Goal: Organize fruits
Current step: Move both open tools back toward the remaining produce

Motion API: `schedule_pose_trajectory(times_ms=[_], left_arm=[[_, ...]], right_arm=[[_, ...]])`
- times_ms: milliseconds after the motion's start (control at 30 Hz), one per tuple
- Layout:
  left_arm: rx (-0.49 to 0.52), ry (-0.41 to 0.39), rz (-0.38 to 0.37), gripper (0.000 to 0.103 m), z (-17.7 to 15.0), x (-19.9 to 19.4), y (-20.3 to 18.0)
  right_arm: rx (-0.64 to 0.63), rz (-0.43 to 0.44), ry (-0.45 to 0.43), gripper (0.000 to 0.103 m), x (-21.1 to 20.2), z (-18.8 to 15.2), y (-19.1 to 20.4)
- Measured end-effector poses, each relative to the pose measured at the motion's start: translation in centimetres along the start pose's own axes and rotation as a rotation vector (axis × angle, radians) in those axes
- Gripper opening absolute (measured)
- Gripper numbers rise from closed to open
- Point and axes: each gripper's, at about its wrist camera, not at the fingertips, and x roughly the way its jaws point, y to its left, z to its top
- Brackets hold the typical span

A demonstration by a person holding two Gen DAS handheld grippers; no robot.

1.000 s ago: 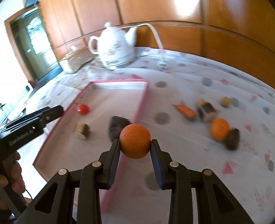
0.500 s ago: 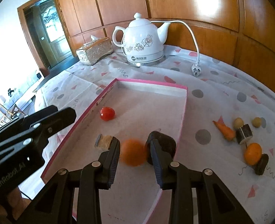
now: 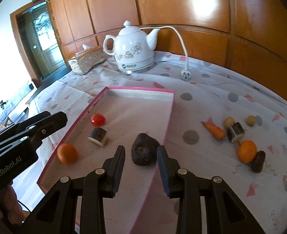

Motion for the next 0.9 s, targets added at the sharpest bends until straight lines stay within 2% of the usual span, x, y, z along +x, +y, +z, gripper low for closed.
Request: schedule_pose_trajectory(times_ms=[900], left_arm=[[0.187, -0.009, -0.041, 0.041, -1.1, -0.6, -5.7]], right_arm=[[0.213, -0.18, -0.055, 0.034, -4.3, -3.4, -9.7]])
